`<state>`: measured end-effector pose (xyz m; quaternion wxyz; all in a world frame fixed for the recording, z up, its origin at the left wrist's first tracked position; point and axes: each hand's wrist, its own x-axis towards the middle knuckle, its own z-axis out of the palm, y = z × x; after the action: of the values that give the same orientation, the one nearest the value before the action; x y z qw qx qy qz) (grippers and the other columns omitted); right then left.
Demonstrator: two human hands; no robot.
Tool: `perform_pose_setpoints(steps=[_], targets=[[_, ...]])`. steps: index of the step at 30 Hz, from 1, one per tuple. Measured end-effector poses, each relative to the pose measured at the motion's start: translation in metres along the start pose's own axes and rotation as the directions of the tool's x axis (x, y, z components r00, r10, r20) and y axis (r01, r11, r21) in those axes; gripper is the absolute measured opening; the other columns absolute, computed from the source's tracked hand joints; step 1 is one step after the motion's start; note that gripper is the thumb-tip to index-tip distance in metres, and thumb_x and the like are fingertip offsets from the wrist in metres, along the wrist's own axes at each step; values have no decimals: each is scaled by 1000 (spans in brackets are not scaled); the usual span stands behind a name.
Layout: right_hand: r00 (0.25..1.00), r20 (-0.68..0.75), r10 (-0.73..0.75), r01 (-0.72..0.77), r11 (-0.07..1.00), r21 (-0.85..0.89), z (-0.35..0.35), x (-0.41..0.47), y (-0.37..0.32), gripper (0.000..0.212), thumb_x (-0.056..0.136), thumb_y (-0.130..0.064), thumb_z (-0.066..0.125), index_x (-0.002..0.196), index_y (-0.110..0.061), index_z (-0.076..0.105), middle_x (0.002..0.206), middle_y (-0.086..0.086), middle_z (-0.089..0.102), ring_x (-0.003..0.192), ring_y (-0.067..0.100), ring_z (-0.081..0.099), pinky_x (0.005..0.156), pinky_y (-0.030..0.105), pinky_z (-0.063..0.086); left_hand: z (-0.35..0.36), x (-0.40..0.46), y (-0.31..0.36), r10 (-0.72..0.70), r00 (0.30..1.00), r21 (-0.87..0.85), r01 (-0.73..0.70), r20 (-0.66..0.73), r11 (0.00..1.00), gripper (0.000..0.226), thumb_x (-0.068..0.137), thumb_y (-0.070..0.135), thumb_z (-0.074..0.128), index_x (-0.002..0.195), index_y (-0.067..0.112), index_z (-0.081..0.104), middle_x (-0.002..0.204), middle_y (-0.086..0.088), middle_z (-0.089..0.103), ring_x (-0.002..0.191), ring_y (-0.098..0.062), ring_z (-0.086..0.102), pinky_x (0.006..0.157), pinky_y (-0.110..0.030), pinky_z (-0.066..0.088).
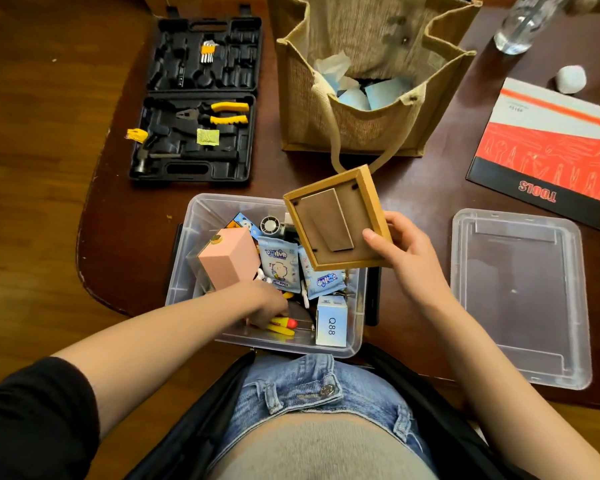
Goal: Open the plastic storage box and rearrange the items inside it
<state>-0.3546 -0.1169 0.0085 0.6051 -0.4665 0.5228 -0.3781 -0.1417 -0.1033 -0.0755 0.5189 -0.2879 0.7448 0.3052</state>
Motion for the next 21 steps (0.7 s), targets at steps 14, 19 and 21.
perform_pose_setpoints(steps=[14,19,21], targets=[[998,-62,-11,12,999,31,1,-4,1,17,91,-13,56,105,-22,60,93,-12,67,86,2,64,68,15,51,-11,-55,-33,-526,405,-642,-242,-748,727,12,95,27,52,97,16,57,78,1,60,75,-21,57,68,-37,48],[996,-85,-23,23,1000,4,1,-3,-4,18,91,-16,55,108,-23,59,98,-7,66,91,8,64,73,19,54,-22,-62,-67,-758,450,-876,-139,-472,463,17,90,17,54,85,3,62,77,-13,63,78,-32,60,66,-39,46],[996,-83,-27,27,1000,2,4,-3,-4,18,91,-16,55,107,-24,59,98,-8,67,91,7,64,73,19,54,-21,-64,-74,-767,532,-916,-45,-360,399,19,86,14,57,70,4,57,68,-12,57,74,-35,58,60,-39,44]])
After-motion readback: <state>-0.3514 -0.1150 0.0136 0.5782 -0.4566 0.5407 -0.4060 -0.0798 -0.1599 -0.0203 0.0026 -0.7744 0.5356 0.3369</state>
